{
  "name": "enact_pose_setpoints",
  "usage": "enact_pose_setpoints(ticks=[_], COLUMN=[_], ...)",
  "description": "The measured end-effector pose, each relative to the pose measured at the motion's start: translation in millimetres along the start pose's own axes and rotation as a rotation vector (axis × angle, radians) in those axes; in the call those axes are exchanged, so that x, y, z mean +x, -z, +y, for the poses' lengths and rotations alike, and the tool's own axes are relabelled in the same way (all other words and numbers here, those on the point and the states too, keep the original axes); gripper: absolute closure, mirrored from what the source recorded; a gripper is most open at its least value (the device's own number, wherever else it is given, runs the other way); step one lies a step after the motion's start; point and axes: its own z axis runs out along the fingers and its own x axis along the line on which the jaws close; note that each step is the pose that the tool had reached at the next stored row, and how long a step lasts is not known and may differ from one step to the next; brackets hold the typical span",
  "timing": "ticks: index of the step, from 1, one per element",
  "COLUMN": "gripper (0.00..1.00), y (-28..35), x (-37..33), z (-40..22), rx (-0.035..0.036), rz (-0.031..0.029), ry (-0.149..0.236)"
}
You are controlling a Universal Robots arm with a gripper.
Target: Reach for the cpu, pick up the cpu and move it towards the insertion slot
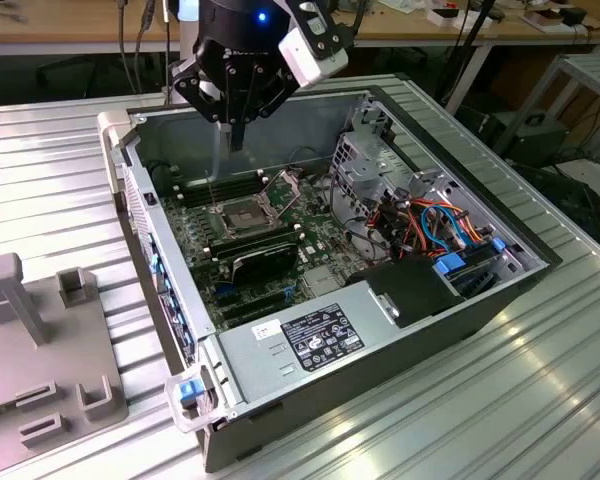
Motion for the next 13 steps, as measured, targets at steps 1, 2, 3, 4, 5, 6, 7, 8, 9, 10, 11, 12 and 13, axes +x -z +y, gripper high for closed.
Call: enact_pose_setpoints(ticks=[1, 2, 3, 4, 5, 6, 7, 8, 9, 10, 11, 12, 13], gripper=[0.89, 0.89, 0.89, 0.89, 0.89, 0.89, 0.89, 0.89, 0.89, 0.89, 0.89, 0.89, 0.89], y=[0.1, 0.1, 0.1, 0.1, 0.1, 0.1, 0.1, 0.1, 0.1, 0.1, 0.1, 0.1, 0.1], x=[4.7, 5.3, 5.8, 6.2, 6.8, 7.2, 7.6, 8.0, 8.5, 9.1, 9.8, 10.6, 11.2], z=[-0.4, -0.4, -0.4, -0.5, -0.5, -0.5, -0.6, -0.6, -0.6, -0.7, -0.7, -0.8, -0.8], rx=[0.0001, 0.0000, 0.0000, 0.0001, 0.0000, 0.0001, 0.0000, 0.0000, 0.0000, 0.0000, 0.0000, 0.0001, 0.0001], rz=[0.0005, 0.0005, 0.0006, 0.0007, 0.0007, 0.0008, 0.0008, 0.0008, 0.0010, 0.0010, 0.0011, 0.0012, 0.0013], ry=[0.000, 0.000, 0.000, 0.000, 0.000, 0.000, 0.000, 0.000, 0.000, 0.000, 0.000, 0.000, 0.000])
